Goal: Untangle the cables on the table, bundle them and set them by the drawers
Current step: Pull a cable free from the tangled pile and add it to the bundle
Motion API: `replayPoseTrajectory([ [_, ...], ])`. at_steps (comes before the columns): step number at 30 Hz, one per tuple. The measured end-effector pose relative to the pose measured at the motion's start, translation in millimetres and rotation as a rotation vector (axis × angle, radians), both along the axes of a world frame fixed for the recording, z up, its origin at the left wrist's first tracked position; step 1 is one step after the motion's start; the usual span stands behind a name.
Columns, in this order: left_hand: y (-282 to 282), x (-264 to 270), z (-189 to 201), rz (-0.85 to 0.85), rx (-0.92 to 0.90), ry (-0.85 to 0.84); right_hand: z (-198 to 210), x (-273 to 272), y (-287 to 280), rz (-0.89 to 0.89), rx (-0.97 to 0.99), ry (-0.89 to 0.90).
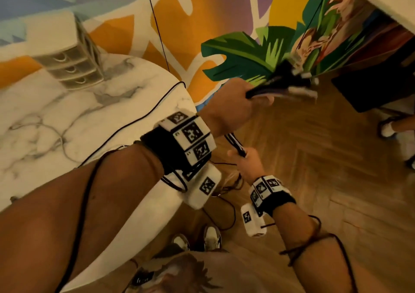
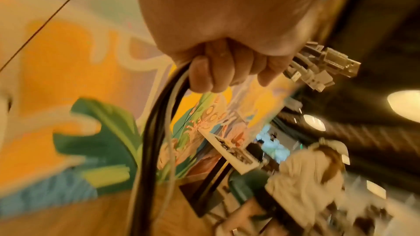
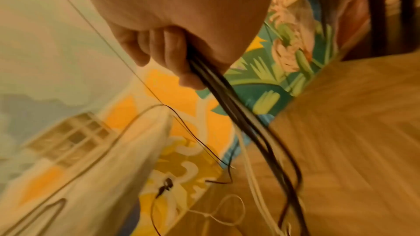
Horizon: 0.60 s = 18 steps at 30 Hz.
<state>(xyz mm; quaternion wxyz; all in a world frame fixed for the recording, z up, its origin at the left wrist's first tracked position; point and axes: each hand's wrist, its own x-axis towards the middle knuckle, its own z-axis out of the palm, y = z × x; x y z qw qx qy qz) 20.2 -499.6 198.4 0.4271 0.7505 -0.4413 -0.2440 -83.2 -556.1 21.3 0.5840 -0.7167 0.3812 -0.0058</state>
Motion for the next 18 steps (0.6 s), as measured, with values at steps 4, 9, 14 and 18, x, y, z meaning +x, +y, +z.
replayPoseTrajectory([
  [4, 12, 3, 31, -0.149, 0.1, -0.552, -37, 1, -6, -0.047, -0.043, 0.186],
  [9, 28, 13, 46, -0.183, -0.126, -0.915, -72, -9, -19, -0.198, 0.052, 0.397],
  [14, 32, 9, 29, -0.148, -0.166, -0.99, -63, 6, -27, -0.263, 0.018, 0.345],
  [18, 31, 8, -7, -0.112, 0.063, -0.895, -39, 6, -26, -0.254, 0.089, 0.121],
])
